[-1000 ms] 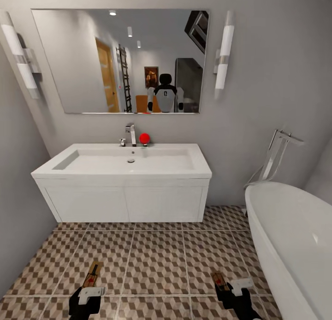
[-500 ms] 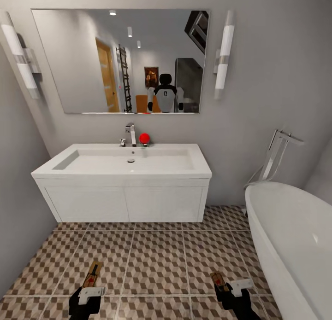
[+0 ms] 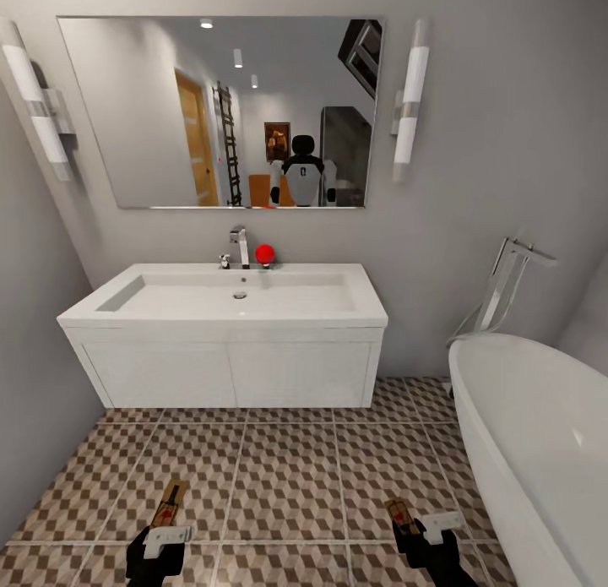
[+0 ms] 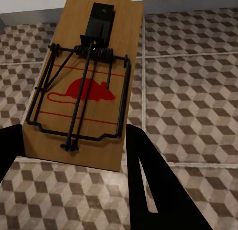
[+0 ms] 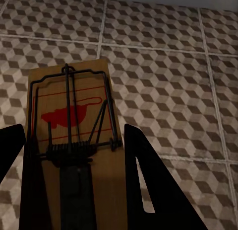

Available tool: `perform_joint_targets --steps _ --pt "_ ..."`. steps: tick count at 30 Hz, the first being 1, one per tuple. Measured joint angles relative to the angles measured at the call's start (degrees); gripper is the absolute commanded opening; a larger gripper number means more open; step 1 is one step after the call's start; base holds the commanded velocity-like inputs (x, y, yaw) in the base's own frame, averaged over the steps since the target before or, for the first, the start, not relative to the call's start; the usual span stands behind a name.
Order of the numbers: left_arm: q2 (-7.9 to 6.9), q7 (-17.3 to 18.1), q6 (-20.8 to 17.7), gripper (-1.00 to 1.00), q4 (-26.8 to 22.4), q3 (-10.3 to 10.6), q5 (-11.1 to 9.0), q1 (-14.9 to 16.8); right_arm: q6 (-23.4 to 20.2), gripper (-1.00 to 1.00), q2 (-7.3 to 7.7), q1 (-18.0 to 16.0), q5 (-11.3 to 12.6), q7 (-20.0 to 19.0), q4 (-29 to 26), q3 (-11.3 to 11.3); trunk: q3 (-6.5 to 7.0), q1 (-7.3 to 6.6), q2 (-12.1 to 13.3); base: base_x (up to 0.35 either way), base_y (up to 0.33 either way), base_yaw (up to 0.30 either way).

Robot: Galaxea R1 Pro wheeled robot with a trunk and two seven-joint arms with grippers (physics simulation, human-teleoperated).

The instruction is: Take the four mousetraps from the cabinet in the bathroom and place them on the bathroom floor. Make sure all four end up on the same floor surface, and ensure that at least two of them are either under or directly next to the same bathroom sink.

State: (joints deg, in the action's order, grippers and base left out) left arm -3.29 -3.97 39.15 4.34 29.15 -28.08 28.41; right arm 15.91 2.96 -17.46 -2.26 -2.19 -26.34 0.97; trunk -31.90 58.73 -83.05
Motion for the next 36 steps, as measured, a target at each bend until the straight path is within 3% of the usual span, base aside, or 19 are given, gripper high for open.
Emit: perform_joint_targets --steps 36 --pt "0.0 -0.01 -0.06 -1.0 0.0 0.0 0.02 0.0 0.0 -1.0 0.0 0.02 0.01 0.0 0.03 0.0 -0.08 0.0 0.0 0.0 0.0 0.008"
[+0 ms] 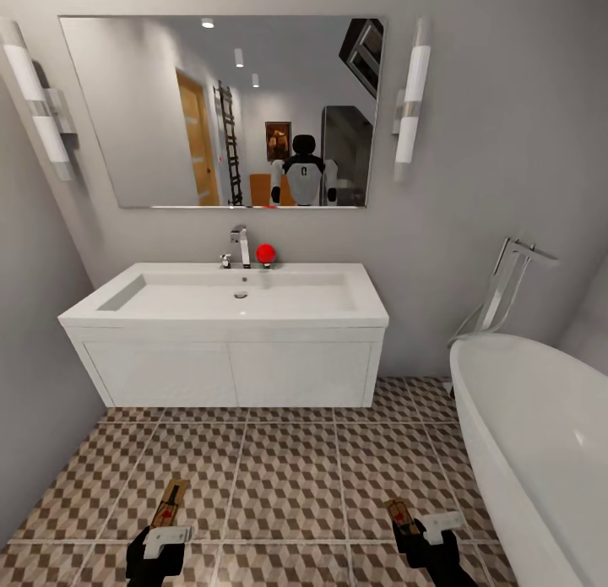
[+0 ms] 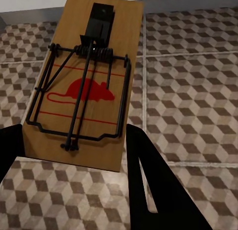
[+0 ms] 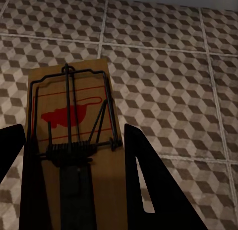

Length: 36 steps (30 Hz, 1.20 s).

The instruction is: Take the four mousetraps from the cabinet in the bathroom and place them on the bathroom floor. Make sure all four end up on the same floor surface, and ensure that at least two of them are either under or directly next to the same bathroom sink.

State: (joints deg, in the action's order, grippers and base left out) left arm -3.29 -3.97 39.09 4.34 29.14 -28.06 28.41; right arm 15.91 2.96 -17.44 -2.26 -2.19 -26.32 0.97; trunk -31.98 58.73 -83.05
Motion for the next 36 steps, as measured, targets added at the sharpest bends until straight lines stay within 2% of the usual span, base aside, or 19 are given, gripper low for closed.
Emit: perform_joint_targets --steps 19,28,36 --pt "0.0 0.0 0.0 -1.0 0.0 0.0 0.0 0.0 0.0 -1.0 0.0 0.0 0.0 0.0 0.0 0.0 0.0 0.0 0.0 0.003 0.0 0.0" --pt "0.0 0.01 0.02 -1.0 0.01 0.0 -0.01 0.01 0.0 -1.0 0.0 -0.01 0.0 -0.01 0.01 0.0 0.0 -0.02 0.0 0.179 0.077 0.0" --pt "0.0 0.0 0.0 -1.0 0.0 0.0 0.0 0.0 0.0 -1.0 0.0 0.01 0.0 0.0 0.0 0.0 0.0 0.0 0.0 0.04 0.013 0.0"
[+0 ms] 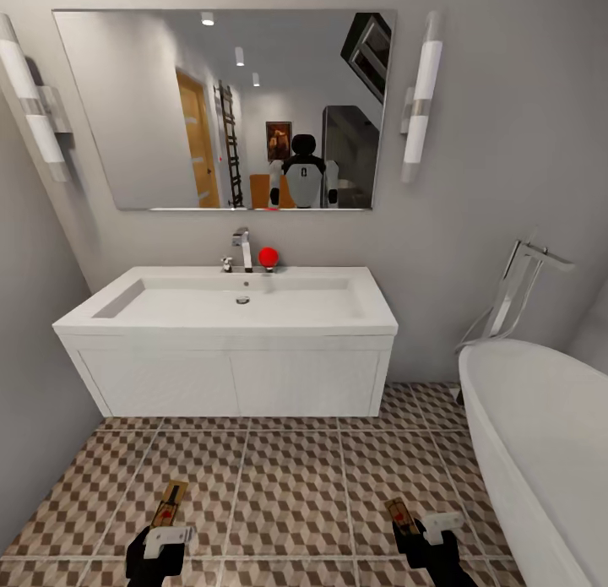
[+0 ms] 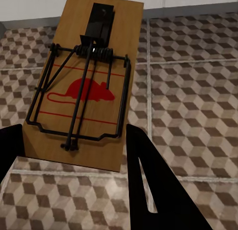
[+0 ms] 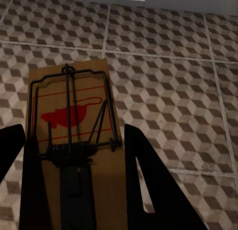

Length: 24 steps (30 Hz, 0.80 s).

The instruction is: Take the four mousetraps from the cabinet in the bathroom and place them on the bathroom floor. Make sure all four end up on the same floor surface, and ensure that at least two of them are either under or directly next to the same bathroom sink.

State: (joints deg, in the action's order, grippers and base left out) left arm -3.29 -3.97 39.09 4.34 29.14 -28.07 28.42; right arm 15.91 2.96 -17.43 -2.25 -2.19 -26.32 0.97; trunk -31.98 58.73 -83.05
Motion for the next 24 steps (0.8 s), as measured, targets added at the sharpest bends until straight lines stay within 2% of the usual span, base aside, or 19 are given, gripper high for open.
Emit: perform_joint_targets --steps 15,24 --pt "0.0 0.01 0.0 -1.0 0.0 0.0 -0.01 -0.01 0.0 -1.0 0.0 0.0 0.0 0.0 0.0 0.0 0.0 0.0 0.0 0.001 0.0 0.001" --pt "0.02 0.01 0.0 -1.0 0.0 0.0 -0.02 0.0 0.0 -1.0 0.0 0.0 0.0 0.0 0.0 0.0 0.0 0.0 0.0 0.0 0.0 0.055"
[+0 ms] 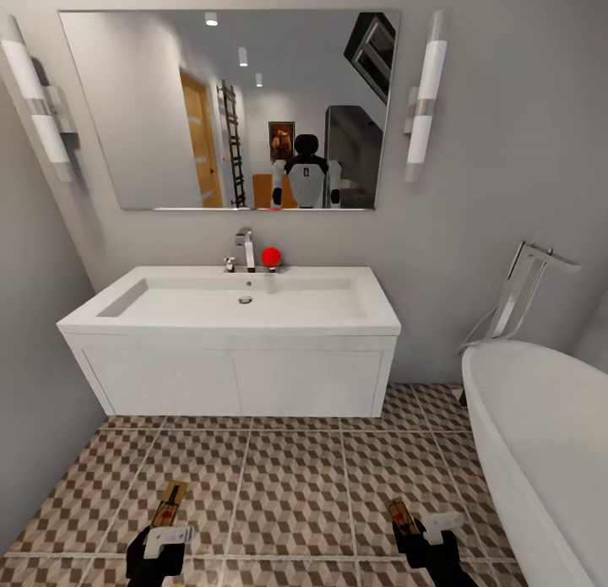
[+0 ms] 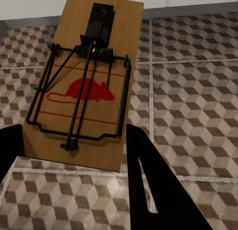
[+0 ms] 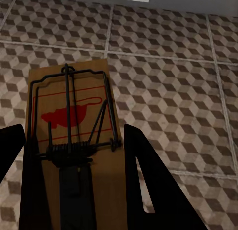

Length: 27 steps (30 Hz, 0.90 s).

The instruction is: Take the four mousetraps from the cabinet in the bathroom and place them on the bathroom floor. Make sure all four end up on the same floor surface, and ensure that at least two of them are either under or directly next to the same bathroom sink.

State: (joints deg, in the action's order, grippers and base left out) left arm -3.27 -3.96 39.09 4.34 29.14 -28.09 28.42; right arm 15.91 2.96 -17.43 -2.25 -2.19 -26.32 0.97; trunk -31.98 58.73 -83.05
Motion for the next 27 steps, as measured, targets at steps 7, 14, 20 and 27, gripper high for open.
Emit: perform_joint_targets --steps 7,14,20,27 --pt "-0.02 -0.01 0.0 -1.0 0.0 0.0 0.02 -0.01 0.0 -1.0 -0.02 0.01 0.0 0.0 0.0 0.0 0.0 0.0 0.0 0.0 0.0 0.002" --pt "-0.02 -0.01 0.0 -1.0 0.0 0.0 0.02 -0.02 0.0 -1.0 0.0 -0.01 0.0 0.0 0.0 0.0 0.0 0.0 0.0 0.0 0.0 0.001" --pt "-0.02 0.0 0.0 -1.0 -0.01 0.01 0.01 -0.02 0.01 -1.0 0.0 -0.03 0.0 0.0 0.01 0.0 0.0 0.0 0.0 0.0 0.0 0.088" --pt "-0.02 -0.01 0.0 -1.0 0.0 0.0 0.02 0.0 0.0 -1.0 0.0 0.0 0.0 0.0 0.0 0.0 0.0 0.0 0.0 0.0 0.0 0.041"
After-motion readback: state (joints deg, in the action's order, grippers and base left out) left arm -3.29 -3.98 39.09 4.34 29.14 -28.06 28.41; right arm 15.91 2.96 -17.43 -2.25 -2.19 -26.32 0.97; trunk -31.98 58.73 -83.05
